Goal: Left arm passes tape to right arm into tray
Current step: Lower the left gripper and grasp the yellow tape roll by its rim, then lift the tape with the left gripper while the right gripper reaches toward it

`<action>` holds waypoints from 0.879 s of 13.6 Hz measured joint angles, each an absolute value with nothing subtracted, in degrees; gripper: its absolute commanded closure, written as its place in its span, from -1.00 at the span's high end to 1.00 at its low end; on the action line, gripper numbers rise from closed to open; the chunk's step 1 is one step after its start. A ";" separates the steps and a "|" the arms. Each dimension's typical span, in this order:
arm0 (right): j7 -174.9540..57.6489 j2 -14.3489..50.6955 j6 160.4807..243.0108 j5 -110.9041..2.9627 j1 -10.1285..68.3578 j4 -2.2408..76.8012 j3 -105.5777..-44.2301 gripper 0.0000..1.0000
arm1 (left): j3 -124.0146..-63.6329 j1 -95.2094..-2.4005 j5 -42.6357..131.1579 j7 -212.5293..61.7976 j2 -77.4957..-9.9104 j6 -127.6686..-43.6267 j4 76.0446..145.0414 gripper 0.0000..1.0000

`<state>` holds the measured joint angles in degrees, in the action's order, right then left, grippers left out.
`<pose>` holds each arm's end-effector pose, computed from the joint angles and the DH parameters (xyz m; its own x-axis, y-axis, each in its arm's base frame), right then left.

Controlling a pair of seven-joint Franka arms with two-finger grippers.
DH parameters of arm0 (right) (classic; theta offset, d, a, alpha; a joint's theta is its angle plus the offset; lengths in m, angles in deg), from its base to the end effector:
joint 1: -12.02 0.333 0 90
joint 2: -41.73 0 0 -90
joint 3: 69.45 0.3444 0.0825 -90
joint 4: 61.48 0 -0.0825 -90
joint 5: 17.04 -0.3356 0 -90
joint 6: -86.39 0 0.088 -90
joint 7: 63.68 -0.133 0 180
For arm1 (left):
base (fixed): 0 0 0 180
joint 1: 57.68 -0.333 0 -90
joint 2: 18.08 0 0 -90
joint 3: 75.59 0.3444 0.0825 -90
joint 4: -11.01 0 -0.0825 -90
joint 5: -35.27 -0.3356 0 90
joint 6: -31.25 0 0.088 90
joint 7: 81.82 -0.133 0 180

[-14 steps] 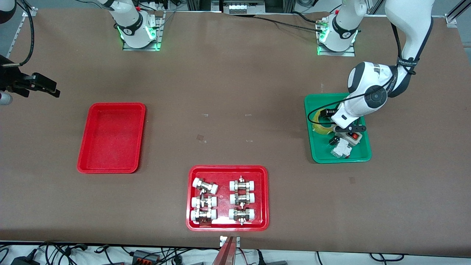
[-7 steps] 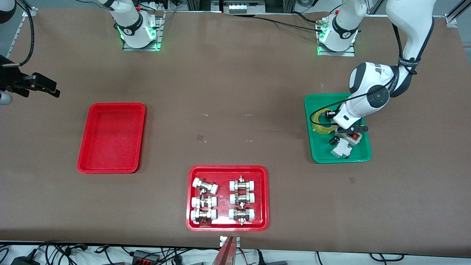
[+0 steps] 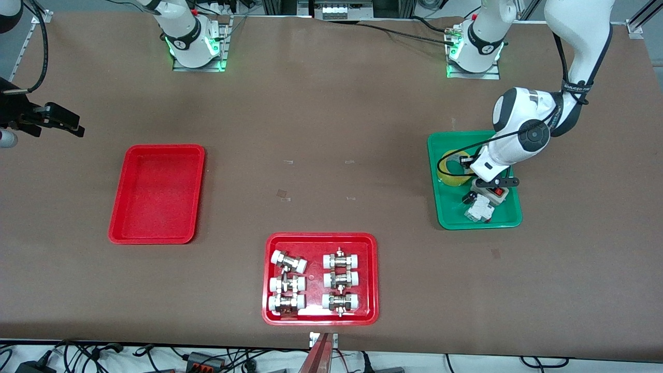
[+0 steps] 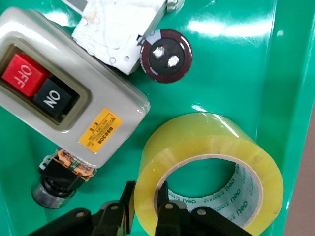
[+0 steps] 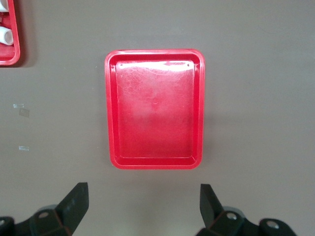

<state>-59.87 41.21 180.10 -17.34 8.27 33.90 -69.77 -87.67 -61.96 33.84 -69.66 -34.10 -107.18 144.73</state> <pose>0.5095 -0.0356 0.5879 0.9993 -0.0048 -0.0378 -0.0051 -1.0000 -0.0077 0.4710 -0.0651 0.2482 0.9793 0.0567 -0.1943 0.0586 -0.9983 0.0042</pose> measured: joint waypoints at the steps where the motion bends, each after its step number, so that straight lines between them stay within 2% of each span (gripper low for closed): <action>1: -59.87 41.21 180.09 -17.34 8.27 33.90 -69.77 1.00 | -87.69 -61.95 33.84 -69.73 -33.98 -106.95 144.69 -1.00; 5: -59.87 41.21 180.06 -17.34 8.27 33.90 -69.76 1.00 | -87.81 -61.92 33.84 -69.75 -30.52 -104.27 144.14 -1.00; 7: -59.87 41.21 180.04 -17.34 8.27 33.90 -69.76 1.00 | -87.99 -61.87 33.84 -69.78 -27.08 -100.04 142.07 -1.00; 9: -59.87 41.21 179.99 -17.34 8.27 33.90 -69.76 1.00 | -88.80 -61.66 33.87 -69.89 -23.73 -91.37 136.10 -1.00; 12: -59.87 41.21 179.93 -17.34 8.29 33.91 -69.75 1.00 | -93.68 -61.33 34.08 -68.26 -21.36 -77.30 122.97 -1.00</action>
<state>-59.87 41.21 179.93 -17.34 8.29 33.91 -69.75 -93.68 -61.33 34.08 -68.26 -21.36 -77.30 122.97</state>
